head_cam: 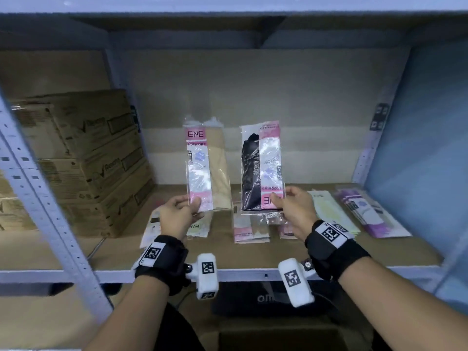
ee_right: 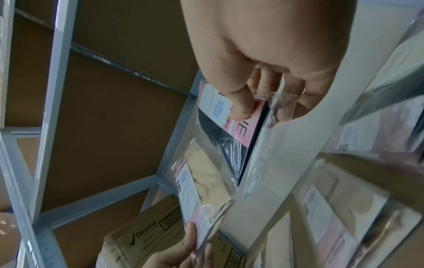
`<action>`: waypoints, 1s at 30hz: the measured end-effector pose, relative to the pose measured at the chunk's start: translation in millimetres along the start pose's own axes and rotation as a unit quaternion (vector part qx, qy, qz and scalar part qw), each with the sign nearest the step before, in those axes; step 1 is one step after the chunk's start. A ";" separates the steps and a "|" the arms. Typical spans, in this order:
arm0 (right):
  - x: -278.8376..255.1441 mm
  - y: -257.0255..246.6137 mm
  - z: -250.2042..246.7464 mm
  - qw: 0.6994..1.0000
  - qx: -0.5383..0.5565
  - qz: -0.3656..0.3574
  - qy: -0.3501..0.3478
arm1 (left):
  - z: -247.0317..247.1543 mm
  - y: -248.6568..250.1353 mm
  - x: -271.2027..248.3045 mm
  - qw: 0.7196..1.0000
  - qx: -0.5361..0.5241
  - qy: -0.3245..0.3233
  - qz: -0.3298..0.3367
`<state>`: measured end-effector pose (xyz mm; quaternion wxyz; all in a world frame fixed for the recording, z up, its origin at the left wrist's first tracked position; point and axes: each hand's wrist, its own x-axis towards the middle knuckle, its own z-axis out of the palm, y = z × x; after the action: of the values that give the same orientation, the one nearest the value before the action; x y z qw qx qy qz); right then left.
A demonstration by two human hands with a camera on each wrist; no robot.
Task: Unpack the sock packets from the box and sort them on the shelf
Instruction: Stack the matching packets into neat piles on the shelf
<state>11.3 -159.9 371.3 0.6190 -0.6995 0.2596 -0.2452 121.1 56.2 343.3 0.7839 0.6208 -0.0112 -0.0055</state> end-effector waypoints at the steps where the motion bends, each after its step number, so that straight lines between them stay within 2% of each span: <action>1: -1.2 -0.1 -11.1 1.000 0.006 -0.003 0.010 | 9.1 -2.3 -2.9 1.000 -0.009 -0.018 -0.005; 7: -11.2 0.9 -71.4 0.998 0.029 -0.004 0.064 | 61.5 -15.2 -28.7 0.993 -0.023 -0.110 -0.034; 15: -17.9 13.2 -126.4 0.994 0.032 0.007 0.107 | 99.0 -34.0 -38.5 0.986 0.024 -0.163 -0.030; 30: -15.6 21.1 -135.8 0.994 0.012 0.019 0.105 | 109.0 -33.8 -44.1 0.982 0.042 -0.180 -0.036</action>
<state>-91.8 -251.9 365.3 0.6014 -0.6575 0.3332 -0.3083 74.5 -56.7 334.9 0.7414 0.6422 -0.1299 -0.1451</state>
